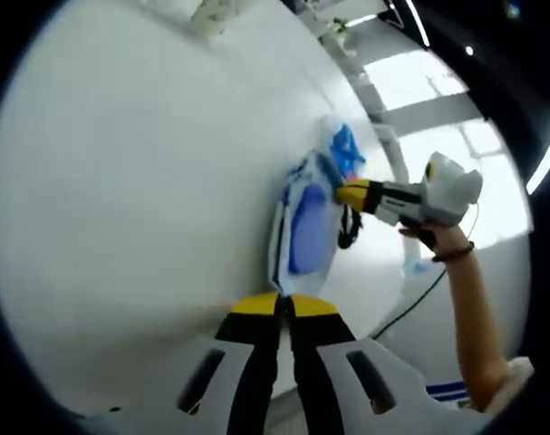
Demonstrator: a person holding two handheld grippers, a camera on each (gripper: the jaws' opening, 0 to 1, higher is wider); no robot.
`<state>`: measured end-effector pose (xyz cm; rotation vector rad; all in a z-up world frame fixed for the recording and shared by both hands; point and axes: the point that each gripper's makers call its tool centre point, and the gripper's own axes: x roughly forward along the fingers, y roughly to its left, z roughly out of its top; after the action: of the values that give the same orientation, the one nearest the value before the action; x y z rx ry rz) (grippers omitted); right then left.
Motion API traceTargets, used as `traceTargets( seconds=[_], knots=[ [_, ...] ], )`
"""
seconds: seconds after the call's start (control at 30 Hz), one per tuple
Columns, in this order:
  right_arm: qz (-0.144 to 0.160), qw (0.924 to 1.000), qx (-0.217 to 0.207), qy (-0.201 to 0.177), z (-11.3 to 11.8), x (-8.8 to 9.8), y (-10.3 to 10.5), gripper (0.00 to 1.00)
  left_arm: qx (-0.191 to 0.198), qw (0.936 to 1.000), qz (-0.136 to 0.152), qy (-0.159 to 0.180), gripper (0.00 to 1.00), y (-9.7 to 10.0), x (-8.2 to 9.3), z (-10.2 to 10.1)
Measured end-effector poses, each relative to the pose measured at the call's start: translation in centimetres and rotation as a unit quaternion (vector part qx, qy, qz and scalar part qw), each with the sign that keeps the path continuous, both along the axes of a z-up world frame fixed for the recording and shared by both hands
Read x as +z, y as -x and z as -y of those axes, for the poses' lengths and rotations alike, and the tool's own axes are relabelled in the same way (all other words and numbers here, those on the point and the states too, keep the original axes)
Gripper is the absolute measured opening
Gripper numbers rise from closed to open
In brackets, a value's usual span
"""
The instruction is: Arrange the tabletop items into an orderly group along one side of the table until the central work area is clear of visible clutter.
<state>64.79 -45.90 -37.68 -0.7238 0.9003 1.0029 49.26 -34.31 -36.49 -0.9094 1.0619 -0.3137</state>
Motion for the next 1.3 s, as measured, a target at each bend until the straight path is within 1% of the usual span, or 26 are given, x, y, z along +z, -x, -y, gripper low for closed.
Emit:
traceTargets(
  seconds=[0.03, 0.1, 0.13, 0.23, 0.33, 0.5, 0.6, 0.63, 0.73, 0.87, 0.93, 1.0, 1.1, 1.13, 1.23, 1.3],
  knots=[
    [-0.003, 1.0, -0.002, -0.001, -0.1, 0.1, 0.1, 0.01, 0.0, 1.0, -0.001, 0.0, 0.0, 0.0, 0.1, -0.2],
    [-0.023, 0.9994, -0.023, -0.012, -0.3, 0.5, 0.7, 0.01, 0.002, 1.0, -0.002, 0.0, 0.0, 0.0, 0.4, -0.8],
    [-0.033, 0.9984, -0.042, -0.02, -0.3, 0.7, 0.8, 0.01, 0.001, 1.0, -0.002, 0.001, 0.0, 0.0, 0.5, -1.2],
    [-0.059, 0.9948, -0.077, -0.031, -0.2, 1.1, 1.3, 0.01, 0.004, 1.0, -0.001, 0.005, 0.0, -0.2, 1.1, -2.3],
    [-0.072, 0.9931, -0.084, -0.038, -0.3, 1.5, 1.9, 0.01, 0.004, 1.0, 0.002, 0.005, 0.0, -0.5, 1.8, -3.2],
    [-0.097, 0.9897, -0.098, -0.039, -0.5, 2.1, 3.3, 0.01, -0.007, 1.0, 0.004, -0.001, 0.0, -0.9, 2.5, -4.8],
    [-0.108, 0.9871, -0.109, -0.046, -0.7, 2.5, 3.9, 0.01, -0.014, 0.9999, 0.004, -0.008, 0.0, -1.3, 2.8, -5.7],
    [-0.109, 0.9855, -0.119, -0.053, -0.9, 2.7, 4.0, 0.01, -0.009, 0.9999, 0.004, -0.008, 0.0, -1.5, 2.8, -6.2],
    [-0.111, 0.9832, -0.13, -0.064, -1.3, 3.4, 4.4, 0.01, -0.007, 0.9999, 0.002, -0.009, 0.0, -1.9, 2.8, -7.1],
    [-0.118, 0.9799, -0.143, -0.073, -1.8, 3.8, 5.1, 0.01, -0.028, 0.9992, 0.01, -0.027, 0.0, -2.1, 2.8, -7.9],
    [-0.119, 0.9787, -0.151, -0.071, -1.8, 3.8, 5.3, 0.01, -0.032, 0.9991, 0.014, -0.024, 0.0, -2.4, 2.9, -8.0],
    [-0.121, 0.978, -0.154, -0.072, -1.9, 3.7, 5.8, 0.01, -0.032, 0.9991, 0.011, -0.026, 0.0, -2.7, 2.9, -8.4],
    [-0.131, 0.9748, -0.162, -0.08, -2.1, 3.6, 6.7, 0.01, -0.046, 0.9977, 0.015, -0.047, 0.0, -3.2, 2.9, -9.3],
    [-0.137, 0.9726, -0.168, -0.084, -2.2, 3.5, 7.2, 0.01, -0.047, 0.9977, 0.015, -0.047, 0.0, -3.3, 3.0, -9.3],
    [-0.146, 0.9697, -0.175, -0.089, -2.4, 3.2, 8.0, 0.01, -0.047, 0.9976, 0.011, -0.05, 0.0, -3.8, 2.8, -9.9],
    [-0.155, 0.9654, -0.186, -0.096, -2.5, 3.0, 8.6, 0.01, -0.045, 0.9978, 0.005, -0.048, 0.0, -4.0, 2.7, -10.2]
  ],
)
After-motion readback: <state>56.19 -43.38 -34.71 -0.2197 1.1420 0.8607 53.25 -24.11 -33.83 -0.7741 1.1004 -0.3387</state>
